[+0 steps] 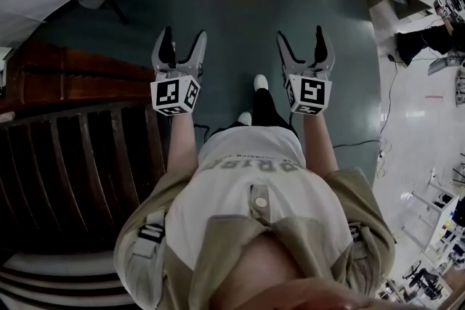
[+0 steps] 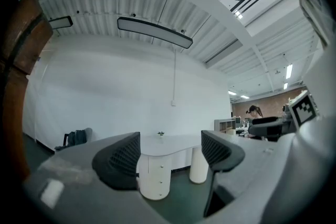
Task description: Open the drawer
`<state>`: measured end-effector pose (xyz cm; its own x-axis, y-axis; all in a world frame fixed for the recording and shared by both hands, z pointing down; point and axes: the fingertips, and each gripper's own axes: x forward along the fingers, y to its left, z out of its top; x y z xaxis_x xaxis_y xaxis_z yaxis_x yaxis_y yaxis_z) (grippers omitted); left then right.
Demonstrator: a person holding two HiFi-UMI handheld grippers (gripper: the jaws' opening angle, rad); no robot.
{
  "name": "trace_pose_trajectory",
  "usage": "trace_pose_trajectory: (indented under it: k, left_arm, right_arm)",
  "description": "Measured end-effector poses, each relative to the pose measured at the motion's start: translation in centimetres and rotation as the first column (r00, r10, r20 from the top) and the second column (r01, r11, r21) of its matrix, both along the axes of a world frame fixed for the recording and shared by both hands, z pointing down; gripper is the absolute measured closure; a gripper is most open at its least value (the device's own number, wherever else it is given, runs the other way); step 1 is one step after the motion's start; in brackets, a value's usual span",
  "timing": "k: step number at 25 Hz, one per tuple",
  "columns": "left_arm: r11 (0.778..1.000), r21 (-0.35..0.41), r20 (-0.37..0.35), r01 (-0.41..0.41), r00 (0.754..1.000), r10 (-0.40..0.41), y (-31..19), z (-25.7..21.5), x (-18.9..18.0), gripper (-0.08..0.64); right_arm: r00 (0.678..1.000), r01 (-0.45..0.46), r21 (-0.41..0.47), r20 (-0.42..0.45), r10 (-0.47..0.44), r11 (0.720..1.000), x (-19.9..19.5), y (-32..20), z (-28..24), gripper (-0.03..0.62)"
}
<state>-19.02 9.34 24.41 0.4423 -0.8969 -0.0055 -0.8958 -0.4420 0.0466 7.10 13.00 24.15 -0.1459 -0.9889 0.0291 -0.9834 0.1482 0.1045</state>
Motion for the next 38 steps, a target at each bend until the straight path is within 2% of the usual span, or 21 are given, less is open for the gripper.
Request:
trace_pose_trajectory:
  k: [8, 19, 25, 38]
  left_arm:
    - [0.999, 0.018, -0.003, 0.029, 1.000, -0.029, -5.8, -0.1, 1.0, 0.193]
    - [0.999, 0.028, -0.004, 0.039, 0.999, -0.039, -15.2, -1.2, 7.8, 0.193]
    - [0.998, 0.025, 0.007, 0.060, 0.998, -0.060, -18.6, -1.3, 10.2, 0.193]
    - [0.990, -0.050, 0.025, 0.133, 0.991, -0.132, -21.4, 2.0, 8.1, 0.193]
  right_arm:
    - [1.000, 0.031, 0.006, 0.001, -0.031, 0.999, 1.0, -6.2, 0.3, 0.193]
    - [0.998, 0.063, 0.014, 0.014, -0.063, 0.998, 6.8, -15.6, -0.3, 0.193]
    - [0.996, 0.082, 0.011, 0.031, -0.083, 0.997, 9.1, -19.8, 0.0, 0.193]
    - [0.989, 0.144, -0.066, 0.048, -0.141, 0.987, 7.1, -24.9, 3.6, 0.193]
